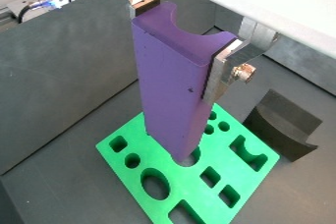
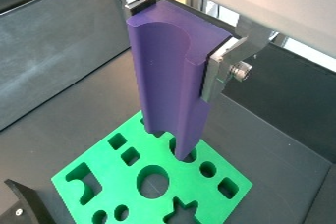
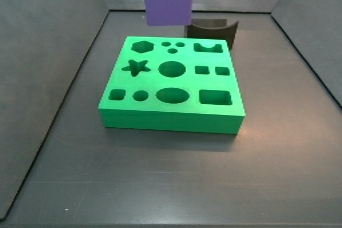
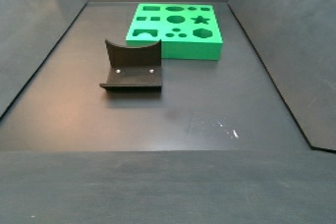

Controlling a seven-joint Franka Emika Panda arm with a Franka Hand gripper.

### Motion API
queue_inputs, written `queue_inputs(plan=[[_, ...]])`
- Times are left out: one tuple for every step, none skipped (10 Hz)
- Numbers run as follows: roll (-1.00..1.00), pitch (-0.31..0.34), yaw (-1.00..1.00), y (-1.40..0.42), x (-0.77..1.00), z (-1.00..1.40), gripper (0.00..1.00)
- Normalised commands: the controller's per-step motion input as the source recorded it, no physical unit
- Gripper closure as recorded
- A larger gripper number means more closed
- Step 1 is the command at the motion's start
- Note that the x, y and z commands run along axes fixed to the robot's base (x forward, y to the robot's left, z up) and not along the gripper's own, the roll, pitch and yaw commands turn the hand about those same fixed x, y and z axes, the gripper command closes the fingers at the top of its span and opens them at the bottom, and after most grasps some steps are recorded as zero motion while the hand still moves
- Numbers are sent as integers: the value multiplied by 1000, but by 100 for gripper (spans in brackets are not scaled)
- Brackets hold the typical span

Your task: Insert the arch object.

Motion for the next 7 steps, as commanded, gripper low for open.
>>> queue_inputs(plan=[[0,0,0,31,0,0,100],[7,0,-49,206,531,-411,100],[-103,0,-140,651,680,-463,100],[-81,14,-83,677,737,-471,100],[-29,47,-103,606,829,-506,100],[0,59,-123,469,889,-494,100],[41,56,-117,343,851,-480,100]])
